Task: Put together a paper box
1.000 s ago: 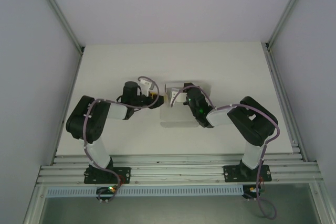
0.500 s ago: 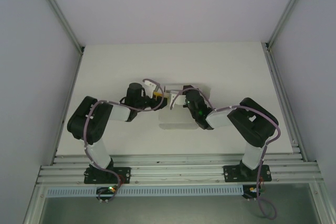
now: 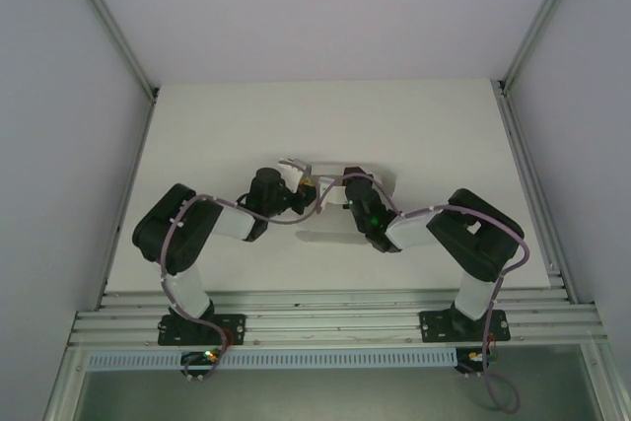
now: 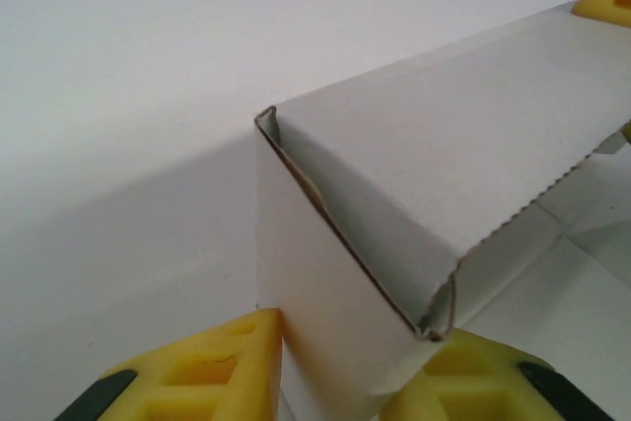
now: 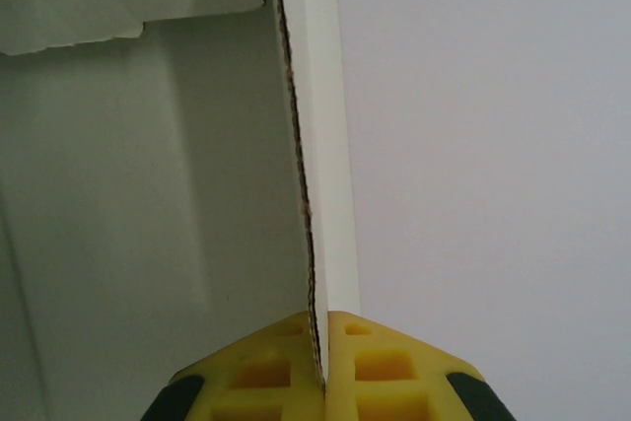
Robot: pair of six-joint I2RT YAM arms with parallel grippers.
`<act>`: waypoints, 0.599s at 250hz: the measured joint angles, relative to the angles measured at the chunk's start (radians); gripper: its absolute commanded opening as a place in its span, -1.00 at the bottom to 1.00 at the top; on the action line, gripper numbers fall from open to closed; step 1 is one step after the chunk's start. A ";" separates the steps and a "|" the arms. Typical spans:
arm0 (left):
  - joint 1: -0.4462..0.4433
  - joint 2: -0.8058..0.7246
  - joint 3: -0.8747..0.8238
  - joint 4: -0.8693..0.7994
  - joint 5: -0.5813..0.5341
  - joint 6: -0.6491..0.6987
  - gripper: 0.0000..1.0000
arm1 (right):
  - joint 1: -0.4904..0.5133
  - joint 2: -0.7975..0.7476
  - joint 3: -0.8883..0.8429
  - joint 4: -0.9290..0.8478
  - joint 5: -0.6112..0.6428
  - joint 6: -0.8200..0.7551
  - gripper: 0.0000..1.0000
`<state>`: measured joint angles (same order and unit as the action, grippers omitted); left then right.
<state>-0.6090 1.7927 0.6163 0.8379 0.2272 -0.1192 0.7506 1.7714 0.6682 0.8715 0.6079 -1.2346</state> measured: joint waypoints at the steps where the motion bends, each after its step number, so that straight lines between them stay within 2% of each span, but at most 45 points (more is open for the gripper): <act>1: 0.000 0.000 0.000 0.001 -0.002 0.001 -0.42 | 0.000 0.000 0.000 0.000 0.000 0.000 -1.00; 29: -0.009 0.012 0.000 0.018 -0.030 0.012 -0.46 | 0.007 -0.009 -0.003 -0.016 0.010 0.016 -1.00; 52: -0.018 0.021 0.002 0.031 -0.054 0.022 -0.62 | 0.009 -0.014 -0.003 -0.027 0.018 0.032 -1.00; 62: -0.022 0.027 0.008 0.036 -0.069 0.027 -0.77 | 0.009 -0.016 -0.003 -0.033 0.023 0.039 -1.00; 71: -0.026 0.032 0.012 0.041 -0.083 0.033 -0.99 | 0.009 -0.019 -0.003 -0.040 0.029 0.046 -1.00; 74: -0.027 0.033 0.012 0.044 -0.088 0.043 -1.00 | 0.009 -0.019 -0.003 -0.042 0.031 0.048 -0.99; 84: -0.032 0.039 0.014 0.053 -0.106 0.049 -1.00 | 0.010 -0.024 -0.003 -0.051 0.033 0.060 -0.83; 107: -0.038 0.052 0.014 0.082 -0.147 0.054 -1.00 | 0.019 -0.053 -0.010 -0.091 0.012 0.108 -0.18; 135: -0.033 0.060 0.013 0.098 -0.166 0.062 -1.00 | 0.037 -0.116 -0.032 -0.173 -0.027 0.189 0.20; 150: -0.033 0.060 0.014 0.098 -0.165 0.065 -1.00 | 0.040 -0.161 -0.036 -0.238 -0.047 0.246 0.25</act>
<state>-0.6418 1.8523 0.6300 0.9363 0.0620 -0.0544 0.7910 1.6108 0.6323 0.6331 0.5606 -0.9890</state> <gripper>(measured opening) 0.058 0.600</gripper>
